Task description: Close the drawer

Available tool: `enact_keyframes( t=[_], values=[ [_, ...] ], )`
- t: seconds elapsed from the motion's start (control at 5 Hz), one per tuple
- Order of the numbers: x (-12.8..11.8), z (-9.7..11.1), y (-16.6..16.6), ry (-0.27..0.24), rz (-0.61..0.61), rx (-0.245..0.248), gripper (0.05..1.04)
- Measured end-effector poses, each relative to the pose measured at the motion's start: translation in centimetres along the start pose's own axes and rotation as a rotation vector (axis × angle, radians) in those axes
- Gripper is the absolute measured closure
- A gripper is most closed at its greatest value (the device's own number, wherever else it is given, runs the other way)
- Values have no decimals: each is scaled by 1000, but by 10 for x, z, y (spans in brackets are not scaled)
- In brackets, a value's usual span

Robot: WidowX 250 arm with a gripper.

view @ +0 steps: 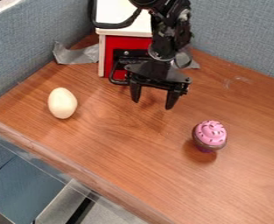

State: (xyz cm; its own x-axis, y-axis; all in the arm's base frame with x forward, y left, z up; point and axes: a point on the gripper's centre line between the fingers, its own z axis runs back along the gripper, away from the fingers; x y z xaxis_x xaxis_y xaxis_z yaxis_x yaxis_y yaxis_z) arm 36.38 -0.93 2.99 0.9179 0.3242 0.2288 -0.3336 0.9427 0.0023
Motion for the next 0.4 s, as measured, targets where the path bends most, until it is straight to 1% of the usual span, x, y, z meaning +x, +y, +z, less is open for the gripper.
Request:
enact_keyframes(
  t=[0.4],
  values=[
    [-11, 24, -9, 23, -121, -39, 83]
  ],
)
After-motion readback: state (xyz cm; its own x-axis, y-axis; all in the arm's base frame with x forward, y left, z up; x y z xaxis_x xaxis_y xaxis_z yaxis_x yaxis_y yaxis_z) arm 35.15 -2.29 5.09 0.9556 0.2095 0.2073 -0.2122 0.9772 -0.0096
